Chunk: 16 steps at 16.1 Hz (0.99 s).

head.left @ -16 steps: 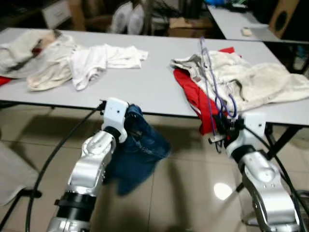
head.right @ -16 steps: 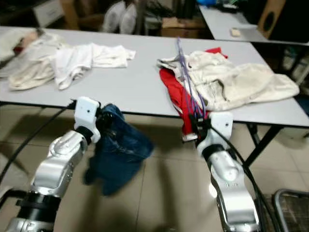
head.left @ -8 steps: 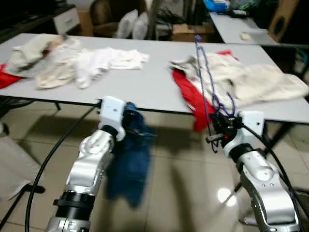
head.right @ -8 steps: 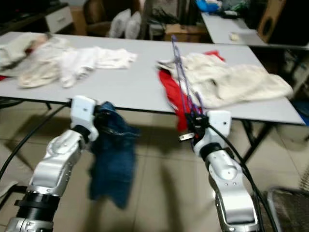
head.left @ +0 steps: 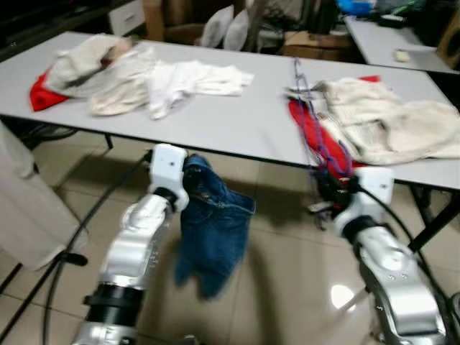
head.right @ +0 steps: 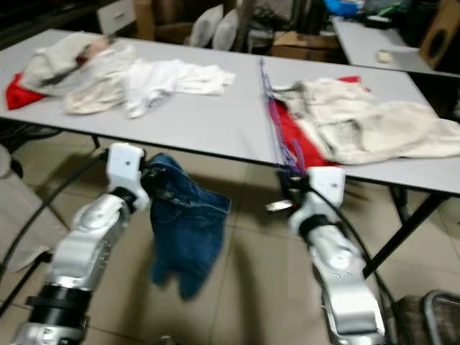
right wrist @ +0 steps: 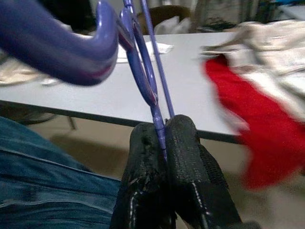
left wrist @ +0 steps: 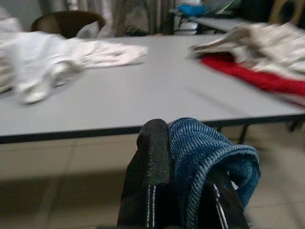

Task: Hang hanger

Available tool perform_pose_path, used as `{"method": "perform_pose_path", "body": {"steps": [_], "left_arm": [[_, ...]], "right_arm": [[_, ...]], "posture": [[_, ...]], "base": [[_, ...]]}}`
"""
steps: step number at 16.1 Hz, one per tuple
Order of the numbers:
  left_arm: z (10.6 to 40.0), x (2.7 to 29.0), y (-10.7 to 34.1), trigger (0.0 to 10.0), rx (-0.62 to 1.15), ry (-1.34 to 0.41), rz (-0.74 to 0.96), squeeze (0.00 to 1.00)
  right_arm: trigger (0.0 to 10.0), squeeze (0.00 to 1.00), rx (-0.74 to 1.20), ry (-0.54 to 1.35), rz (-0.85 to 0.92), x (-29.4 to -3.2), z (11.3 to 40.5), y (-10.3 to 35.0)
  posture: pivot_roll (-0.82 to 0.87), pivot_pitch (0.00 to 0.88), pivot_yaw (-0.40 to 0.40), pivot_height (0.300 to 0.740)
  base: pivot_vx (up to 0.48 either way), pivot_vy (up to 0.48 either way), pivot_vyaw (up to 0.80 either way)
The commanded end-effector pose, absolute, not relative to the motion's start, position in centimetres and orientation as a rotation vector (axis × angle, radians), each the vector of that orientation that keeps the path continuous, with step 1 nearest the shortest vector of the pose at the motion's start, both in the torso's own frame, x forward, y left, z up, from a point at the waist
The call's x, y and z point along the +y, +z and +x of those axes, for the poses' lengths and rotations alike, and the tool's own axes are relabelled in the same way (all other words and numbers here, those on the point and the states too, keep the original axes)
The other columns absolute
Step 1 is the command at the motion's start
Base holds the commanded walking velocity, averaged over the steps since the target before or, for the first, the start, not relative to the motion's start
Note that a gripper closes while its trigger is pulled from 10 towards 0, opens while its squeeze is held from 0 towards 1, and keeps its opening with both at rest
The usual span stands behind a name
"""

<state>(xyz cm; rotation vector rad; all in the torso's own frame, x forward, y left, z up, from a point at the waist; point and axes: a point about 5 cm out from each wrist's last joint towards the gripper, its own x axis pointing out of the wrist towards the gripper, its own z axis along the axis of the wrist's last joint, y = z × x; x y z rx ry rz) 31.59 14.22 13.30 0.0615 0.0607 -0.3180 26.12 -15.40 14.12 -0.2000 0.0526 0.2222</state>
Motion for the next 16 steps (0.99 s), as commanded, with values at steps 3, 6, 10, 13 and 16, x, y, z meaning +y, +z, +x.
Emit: {"method": "perform_pose_path", "body": {"steps": [3, 6, 10, 13, 16], "left_arm": [[31.96, 13.45, 14.3, 10.0, 0.023, -0.339, 0.061, 0.0], [32.05, 13.35, 14.37, 10.0, 0.023, -0.344, 0.063, 0.0], [32.12, 13.39, 14.53, 10.0, 0.02, -0.347, 0.068, 0.0], [32.17, 13.63, 14.56, 10.0, 0.022, -0.35, 0.074, 0.0], [31.93, 13.23, 14.67, 10.0, 0.013, -0.37, 0.072, 0.0]], "right_arm": [[10.0, 0.0, 0.087, 0.176, -0.204, -16.37, 25.95, 13.68], [10.0, 0.0, 0.099, 0.153, -0.194, -16.56, 25.99, 13.5], [10.0, 0.0, 0.104, 0.14, -0.185, -16.5, 26.03, 13.42], [10.0, 0.0, 0.105, 0.121, -0.174, -16.52, 26.15, 13.43], [10.0, 0.0, 0.108, 0.079, -0.168, -16.87, 26.23, 13.36]], "posture": [[-0.11, 0.0, 0.013, 0.74], [-0.11, 0.0, 0.015, 0.74], [-0.11, 0.0, 0.017, 0.74], [-0.11, 0.0, 0.024, 0.74], [-0.11, 0.0, 0.028, 0.74]], "base": [[0.0, 0.48, 0.0], [0.0, 0.48, 0.0], [0.0, 0.48, 0.0], [0.0, 0.48, 0.0], [0.0, 0.0, 0.0]]}}
